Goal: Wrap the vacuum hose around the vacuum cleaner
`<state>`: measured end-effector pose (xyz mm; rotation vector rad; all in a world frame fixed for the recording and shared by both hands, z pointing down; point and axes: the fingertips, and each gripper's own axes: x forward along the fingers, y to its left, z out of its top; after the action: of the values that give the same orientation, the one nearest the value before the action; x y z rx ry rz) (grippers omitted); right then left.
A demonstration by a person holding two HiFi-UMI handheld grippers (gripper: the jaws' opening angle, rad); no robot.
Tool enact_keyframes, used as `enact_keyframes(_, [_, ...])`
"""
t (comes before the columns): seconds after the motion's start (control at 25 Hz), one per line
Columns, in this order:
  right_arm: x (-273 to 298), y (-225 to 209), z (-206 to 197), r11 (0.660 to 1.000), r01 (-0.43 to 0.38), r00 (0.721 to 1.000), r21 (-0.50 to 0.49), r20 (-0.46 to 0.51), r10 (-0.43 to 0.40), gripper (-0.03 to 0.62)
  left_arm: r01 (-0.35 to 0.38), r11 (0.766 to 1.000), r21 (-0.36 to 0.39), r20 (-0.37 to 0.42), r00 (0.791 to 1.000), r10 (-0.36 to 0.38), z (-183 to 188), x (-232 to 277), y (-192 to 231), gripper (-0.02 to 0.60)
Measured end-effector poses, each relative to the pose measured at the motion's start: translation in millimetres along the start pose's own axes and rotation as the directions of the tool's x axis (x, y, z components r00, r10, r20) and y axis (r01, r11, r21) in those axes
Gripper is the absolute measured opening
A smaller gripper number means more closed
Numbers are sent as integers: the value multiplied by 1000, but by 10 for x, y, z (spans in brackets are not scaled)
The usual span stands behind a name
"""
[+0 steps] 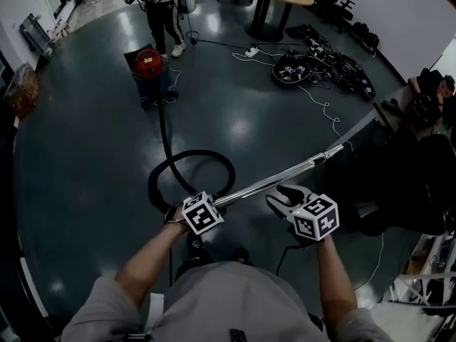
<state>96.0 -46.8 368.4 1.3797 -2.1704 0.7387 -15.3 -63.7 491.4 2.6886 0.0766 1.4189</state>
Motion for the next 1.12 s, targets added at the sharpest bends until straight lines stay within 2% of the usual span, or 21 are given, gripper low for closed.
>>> enact_keyframes(0.08, [138, -4, 22, 994, 2, 1000, 108, 22, -5, 178, -5, 999, -31, 31, 1000, 6, -29, -51, 140, 153])
enact_keyframes(0.2, [399, 3, 168, 976, 34, 997, 216, 59, -48, 179, -8, 998, -62, 62, 998, 12, -77, -168, 339, 153])
enact_keyframes(0.28, [613, 51, 298, 958, 45, 994, 282, 82, -71, 240, -17, 997, -76, 83, 996, 23, -121, -274, 455, 153])
enact_keyframes(0.36, [856, 144, 357, 936, 51, 992, 349, 91, -88, 275, -17, 995, -98, 106, 994, 27, -212, -363, 521, 153])
enact_keyframes(0.52, [1326, 354, 554, 876, -35, 989, 481, 143, -39, 275, -7, 990, -138, 168, 985, 30, -314, -476, 719, 153])
enact_keyframes(0.64, [1540, 321, 642, 832, -53, 989, 552, 146, -34, 276, -14, 984, -178, 205, 977, 51, -267, -493, 832, 153])
enact_keyframes(0.76, [1755, 358, 678, 791, -76, 988, 607, 154, -23, 276, -20, 976, -218, 215, 974, 68, -309, -532, 911, 153])
enact_keyframes(0.88, [1914, 379, 823, 764, -115, 983, 634, 184, -4, 276, -24, 962, -273, 228, 970, 89, -313, -618, 1020, 153])
enact_keyframes(1.0, [2040, 375, 965, 749, -153, 977, 645, 211, 17, 276, -30, 944, -329, 237, 965, 113, -290, -672, 1105, 153])
enact_keyframes(1.12, [2222, 416, 1133, 739, -196, 970, 644, 239, 49, 276, -37, 939, -341, 257, 958, 131, -245, -713, 1158, 153])
